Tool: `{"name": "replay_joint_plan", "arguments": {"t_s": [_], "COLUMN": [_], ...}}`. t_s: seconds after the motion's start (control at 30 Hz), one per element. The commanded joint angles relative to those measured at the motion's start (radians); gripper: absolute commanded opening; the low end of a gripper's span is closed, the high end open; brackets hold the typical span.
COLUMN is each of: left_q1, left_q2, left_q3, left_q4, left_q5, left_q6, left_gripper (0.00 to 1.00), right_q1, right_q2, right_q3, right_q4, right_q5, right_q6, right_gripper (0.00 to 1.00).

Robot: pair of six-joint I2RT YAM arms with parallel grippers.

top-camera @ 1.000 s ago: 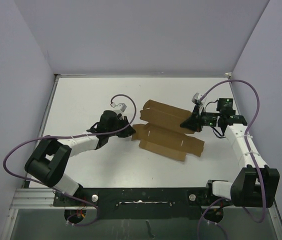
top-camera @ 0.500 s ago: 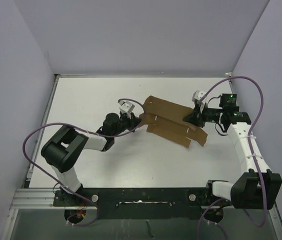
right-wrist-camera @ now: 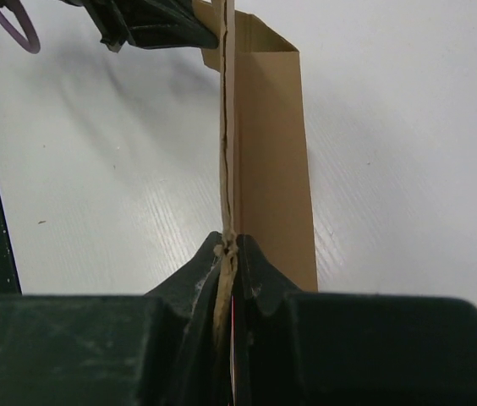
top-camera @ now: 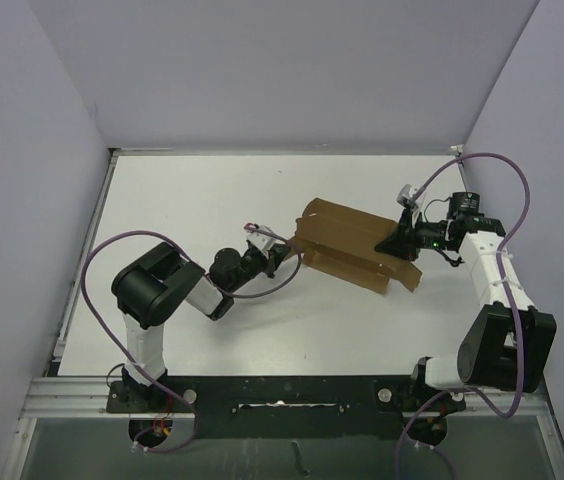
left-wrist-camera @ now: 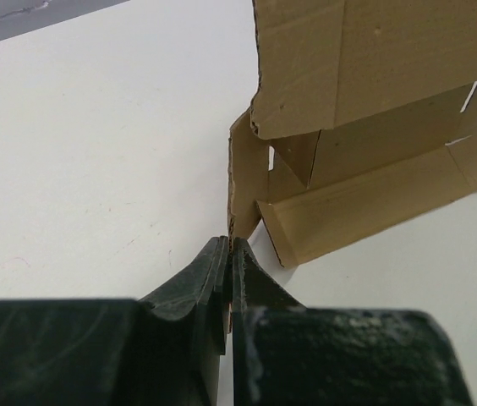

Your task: Fold the paper box

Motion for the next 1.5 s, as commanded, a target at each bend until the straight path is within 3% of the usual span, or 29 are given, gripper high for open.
{"name": "replay_joint_plan", "arguments": {"t_s": [0.0,0.47,0.83,1.47], "left_q1": [-0.015,-0.064,-0.079,-0.121], "left_q2": [0.006,-0.016,-0.017,-0.001], "left_q3": [-0.009,0.032,0.054,0.062], "left_q4": [0.156,-0.024,-0.073,-0.059], "left_q5": [-0.033,-0.067,-0.05,-0.052], "left_q6": [0.052,0.09,0.086,0.049], "left_gripper": [0.0,0.0,0.0,0.0], "right_q1": [-0.004,-0.012,-0.013,-0.002], "right_q2": [0.008,0.012,0.006,0.011], "right_q3": [0.011,0.003,0.001,0.006], "right_q4": [0.001,0.115,0.036,0.021], "right_q5": [0.072,0.088,0.121,0.121], "right_q6": [-0.005,0.178,0.036,0.018], "right_gripper": [0.0,0.0,0.0,0.0]}}
